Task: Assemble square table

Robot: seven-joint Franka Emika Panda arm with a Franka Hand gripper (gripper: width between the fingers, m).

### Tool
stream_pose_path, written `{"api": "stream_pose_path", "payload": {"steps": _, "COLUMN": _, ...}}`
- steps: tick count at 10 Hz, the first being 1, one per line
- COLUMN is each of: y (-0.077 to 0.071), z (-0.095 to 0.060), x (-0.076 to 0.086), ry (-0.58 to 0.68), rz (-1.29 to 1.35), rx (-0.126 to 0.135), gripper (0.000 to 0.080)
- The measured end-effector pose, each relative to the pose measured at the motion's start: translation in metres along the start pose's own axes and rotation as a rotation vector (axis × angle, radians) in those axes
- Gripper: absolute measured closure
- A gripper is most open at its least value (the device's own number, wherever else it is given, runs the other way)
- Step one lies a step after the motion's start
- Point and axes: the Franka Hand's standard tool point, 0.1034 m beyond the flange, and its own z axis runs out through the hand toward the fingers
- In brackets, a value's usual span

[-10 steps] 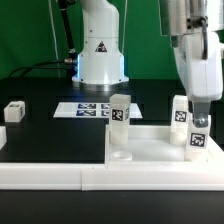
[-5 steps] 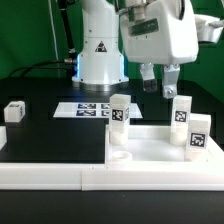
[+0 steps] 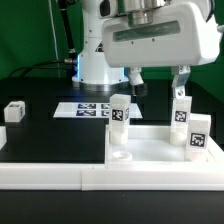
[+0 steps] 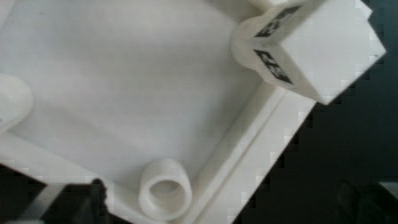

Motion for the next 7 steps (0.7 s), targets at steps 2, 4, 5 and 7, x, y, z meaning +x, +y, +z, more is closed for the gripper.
{"api": "stream_pose_path", "payload": {"steps": 2, "y": 0.044, "z": -0.004, "x": 0.006, "ry": 0.003, "rz": -0.220, "rx": -0.016, "gripper": 0.0151}}
{"api": "stream_pose_path", "payload": {"steps": 4, "y": 0.094, "z": -0.009, "x": 0.024, "ry": 0.018, "rz": -0.458, "rx": -0.033, "gripper": 0.0151}}
{"api": "stream_pose_path", "payload": {"steps": 5, "y": 0.113, "z": -0.011, "x": 0.037, "ry": 0.028, "rz": -0.563, "rx": -0.042, "gripper": 0.0151}}
{"api": "stream_pose_path", "payload": {"steps": 7, "y": 0.123, "z": -0.012, "x": 0.044, "ry": 0.034, "rz": -0.706, "rx": -0.061, "gripper": 0.0151}}
